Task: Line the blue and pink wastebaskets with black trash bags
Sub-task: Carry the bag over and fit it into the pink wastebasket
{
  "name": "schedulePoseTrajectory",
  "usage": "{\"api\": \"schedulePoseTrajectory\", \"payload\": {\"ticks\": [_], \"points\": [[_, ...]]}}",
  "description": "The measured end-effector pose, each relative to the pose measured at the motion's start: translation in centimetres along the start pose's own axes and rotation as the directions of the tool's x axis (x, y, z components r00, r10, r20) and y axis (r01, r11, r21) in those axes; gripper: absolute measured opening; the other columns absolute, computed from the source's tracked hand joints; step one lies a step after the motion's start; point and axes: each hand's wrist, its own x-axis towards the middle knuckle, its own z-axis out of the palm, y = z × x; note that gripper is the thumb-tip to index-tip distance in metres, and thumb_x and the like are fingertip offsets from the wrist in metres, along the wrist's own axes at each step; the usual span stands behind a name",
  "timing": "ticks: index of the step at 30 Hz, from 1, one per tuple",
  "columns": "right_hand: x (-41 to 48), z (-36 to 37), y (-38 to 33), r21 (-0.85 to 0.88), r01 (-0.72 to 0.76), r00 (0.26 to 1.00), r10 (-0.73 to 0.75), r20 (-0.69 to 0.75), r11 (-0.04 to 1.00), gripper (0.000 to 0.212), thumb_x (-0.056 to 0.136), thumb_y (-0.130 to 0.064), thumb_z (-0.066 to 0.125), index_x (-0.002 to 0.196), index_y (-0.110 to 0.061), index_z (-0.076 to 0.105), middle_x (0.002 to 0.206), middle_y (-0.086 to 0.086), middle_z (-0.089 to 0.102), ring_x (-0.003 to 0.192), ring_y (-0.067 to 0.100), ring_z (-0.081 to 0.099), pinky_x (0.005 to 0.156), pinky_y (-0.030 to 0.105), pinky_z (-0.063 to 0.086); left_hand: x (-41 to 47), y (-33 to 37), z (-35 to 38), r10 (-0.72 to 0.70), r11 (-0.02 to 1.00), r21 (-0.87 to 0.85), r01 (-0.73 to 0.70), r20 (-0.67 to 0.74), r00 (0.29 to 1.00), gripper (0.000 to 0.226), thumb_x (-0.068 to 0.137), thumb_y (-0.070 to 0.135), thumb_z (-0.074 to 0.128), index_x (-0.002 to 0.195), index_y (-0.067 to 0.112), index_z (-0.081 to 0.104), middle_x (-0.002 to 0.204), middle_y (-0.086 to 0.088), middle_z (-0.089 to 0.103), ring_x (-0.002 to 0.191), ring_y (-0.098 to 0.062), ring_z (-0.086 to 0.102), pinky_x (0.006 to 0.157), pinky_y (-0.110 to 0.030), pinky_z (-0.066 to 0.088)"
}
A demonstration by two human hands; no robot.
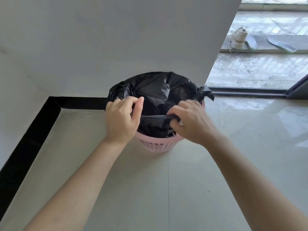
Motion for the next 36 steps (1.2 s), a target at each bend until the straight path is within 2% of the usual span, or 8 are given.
{"api": "schedulePoseTrajectory", "payload": {"ticks": [3, 7, 17, 23, 27, 30, 33, 36], "points": [[-2.2, 0.2, 1.2, 0.022, -0.007, 0.948, 0.014, -0.317, 1.000, 0.015, 0.077, -0.013, 0.061, 0.092, -0.014, 0.063, 0.081, 0.001, 0.056, 0.073, 0.022, 0.049, 0.067, 0.034, 0.044, -3.1, 0.0, 0.3, 0.258, 0.965, 0.058, -0.257, -0.022, 0.966, 0.035, 0.097, 0.042, 0.052, 0.081, 0.011, 0.057, 0.065, -0.001, 0.051, 0.061, -0.026, 0.046, 0.059, -0.040, 0.037], [-6.9, 2.6, 1.8, 0.015, 0.071, 0.906, -0.058, -0.420, 0.997, 0.010, 0.087, -0.012, 0.060, 0.095, -0.013, 0.053, 0.083, 0.011, 0.058, 0.074, 0.028, 0.050, 0.061, 0.034, 0.044, -7.6, -0.8, 1.4, 0.410, 0.903, 0.125, -0.411, 0.034, 0.911, 0.043, 0.092, 0.054, 0.049, 0.091, 0.010, 0.047, 0.085, -0.008, 0.048, 0.068, -0.029, 0.049, 0.060, -0.041, 0.043], [-9.0, 5.2, 1.6, -0.104, 0.079, 0.886, -0.118, -0.449, 0.991, 0.007, 0.084, -0.017, 0.068, 0.091, -0.017, 0.067, 0.089, 0.005, 0.064, 0.103, 0.030, 0.056, 0.081, 0.037, 0.048, -9.9, -1.1, 1.7, 0.150, 0.987, -0.077, -0.144, 0.083, 0.985, 0.025, 0.100, 0.033, 0.045, 0.092, 0.009, 0.047, 0.095, -0.005, 0.037, 0.083, -0.028, 0.042, 0.069, -0.031, 0.039], [-8.2, 3.7, 1.2, -0.029, 0.134, 0.914, -0.135, -0.383, 0.991, 0.013, 0.080, -0.026, 0.062, 0.078, -0.017, 0.071, 0.073, -0.003, 0.063, 0.073, 0.021, 0.062, 0.068, 0.034, 0.045, -9.0, -0.4, 0.3, -0.162, 0.961, -0.207, 0.185, 0.123, 0.979, 0.035, 0.099, 0.042, 0.034, 0.078, 0.014, 0.039, 0.079, -0.003, 0.045, 0.067, -0.019, 0.044, 0.054, -0.031, 0.035], [-6.8, 2.1, 0.0, 0.224, -0.188, 0.845, 0.274, -0.459, 0.956, 0.022, 0.091, -0.026, 0.054, 0.070, -0.019, 0.059, 0.070, -0.007, 0.058, 0.056, 0.009, 0.052, 0.048, 0.030, 0.043, -5.1, 0.5, -0.8, -0.303, 0.952, -0.045, 0.301, -0.034, 0.952, 0.037, 0.098, 0.037, 0.043, 0.066, 0.020, 0.033, 0.055, 0.007, 0.037, 0.052, -0.019, 0.035, 0.051, -0.032, 0.026], [-4.0, 1.3, 0.0, 0.423, -0.472, 0.632, 0.632, -0.449, 0.773, 0.013, 0.092, -0.034, 0.054, 0.096, -0.023, 0.058, 0.097, -0.003, 0.054, 0.085, 0.011, 0.053, 0.073, 0.028, 0.045, -0.5, 0.5, -1.2, -0.140, 0.986, 0.074, 0.152, -0.146, 0.979, 0.036, 0.094, 0.034, 0.055, 0.065, 0.017, 0.043, 0.063, 0.006, 0.047, 0.065, -0.023, 0.043, 0.062, -0.035, 0.032], [-2.2, 1.2, 0.9, 0.378, -0.630, 0.675, 0.719, -0.164, 0.678, 0.047, 0.094, -0.024, 0.048, 0.140, -0.017, 0.042, 0.144, 0.009, 0.036, 0.131, 0.026, 0.035, 0.107, 0.033, 0.028, 2.8, 0.5, 0.3, -0.005, 0.980, 0.197, -0.020, 0.126, 0.992, 0.021, 0.094, 0.030, 0.053, 0.085, 0.012, 0.061, 0.097, -0.007, 0.063, 0.094, -0.031, 0.051, 0.077, -0.041, 0.041], [-1.9, 1.6, 0.9, 0.342, -0.654, 0.737, 0.670, 0.090, 0.675, 0.063, 0.093, -0.008, 0.037, 0.154, -0.012, 0.018, 0.161, 0.010, 0.010, 0.146, 0.029, 0.015, 0.116, 0.032, 0.015, 3.8, -1.2, 2.3, -0.221, 0.925, 0.380, 0.000, 0.537, 0.814, 0.041, 0.099, 0.026, 0.042, 0.134, 0.005, 0.045, 0.150, -0.012, 0.037, 0.134, -0.035, 0.032, 0.100, -0.052, 0.039]]}}
